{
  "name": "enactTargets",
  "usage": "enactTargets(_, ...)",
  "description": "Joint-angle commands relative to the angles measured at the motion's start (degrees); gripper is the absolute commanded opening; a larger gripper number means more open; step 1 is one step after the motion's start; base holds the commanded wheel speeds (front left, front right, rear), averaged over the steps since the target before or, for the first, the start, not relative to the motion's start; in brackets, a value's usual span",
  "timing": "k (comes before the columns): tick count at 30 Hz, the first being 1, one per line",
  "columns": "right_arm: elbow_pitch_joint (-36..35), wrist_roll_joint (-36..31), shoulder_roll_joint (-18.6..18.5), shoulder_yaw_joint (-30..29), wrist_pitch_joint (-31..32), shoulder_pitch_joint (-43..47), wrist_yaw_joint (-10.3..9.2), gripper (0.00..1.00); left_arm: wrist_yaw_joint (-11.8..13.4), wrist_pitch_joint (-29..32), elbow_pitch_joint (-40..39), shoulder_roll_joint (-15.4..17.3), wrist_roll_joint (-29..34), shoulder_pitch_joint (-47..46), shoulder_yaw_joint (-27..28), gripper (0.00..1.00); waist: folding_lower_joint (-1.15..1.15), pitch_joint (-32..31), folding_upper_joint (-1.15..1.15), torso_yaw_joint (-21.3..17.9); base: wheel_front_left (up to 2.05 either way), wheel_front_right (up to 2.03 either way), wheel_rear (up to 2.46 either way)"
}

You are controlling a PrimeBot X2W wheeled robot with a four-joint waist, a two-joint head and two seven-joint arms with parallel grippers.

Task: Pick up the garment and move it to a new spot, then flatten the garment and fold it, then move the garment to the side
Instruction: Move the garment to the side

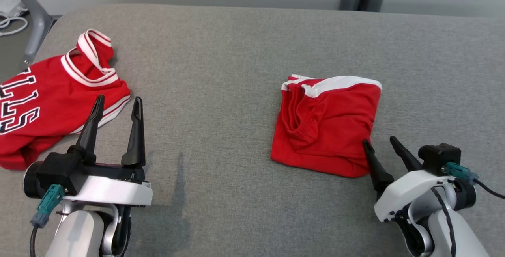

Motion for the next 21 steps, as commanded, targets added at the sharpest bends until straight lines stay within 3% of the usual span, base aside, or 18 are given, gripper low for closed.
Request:
enactTargets(1,2.1,0.8,-0.2,1.0,-0.4,-1.9,0.0,1.0,-0.4,-0.5,0.8,-0.3,0.0,-1.7,0.0,1.0,0.0,2.5,0.0,2.3,0.0,0.0,0.0)
enactTargets(6,8.0,2.7,0.0,3.4,1.0,-4.9,0.0,1.0,-1.1,-1.6,3.0,-1.3,0.0,-3.1,0.1,1.0,0.0,3.5,0.0,2.9,0.0,0.0,0.0)
enactTargets(7,8.8,3.3,0.1,4.1,1.9,-5.0,0.0,0.91,-1.3,-1.7,3.3,-1.4,0.0,-3.1,0.2,1.0,0.0,3.6,0.0,2.9,0.0,0.0,0.0)
enactTargets(8,9.5,4.1,0.2,5.1,3.0,-4.9,0.0,0.43,-1.3,-1.7,3.5,-1.5,0.1,-3.1,0.3,1.0,0.0,3.6,0.0,2.9,0.0,0.0,0.0)
enactTargets(9,9.9,4.9,0.3,6.0,3.6,-4.8,0.01,0.07,-1.4,-1.7,3.7,-1.5,0.1,-3.1,0.4,1.0,0.0,3.6,0.0,2.8,0.0,0.0,0.0)
enactTargets(10,10.0,5.4,0.1,6.6,4.4,-4.7,0.01,0.0,-1.4,-1.8,3.9,-1.6,0.2,-3.0,0.6,1.0,0.0,3.5,0.0,2.7,0.0,0.0,0.0)
enactTargets(21,5.1,6.3,-4.1,8.3,5.5,-4.1,-0.07,0.0,-2.3,-1.9,3.1,-1.3,0.9,-3.2,1.2,1.0,0.0,3.7,0.0,-1.6,0.0,0.0,0.0)
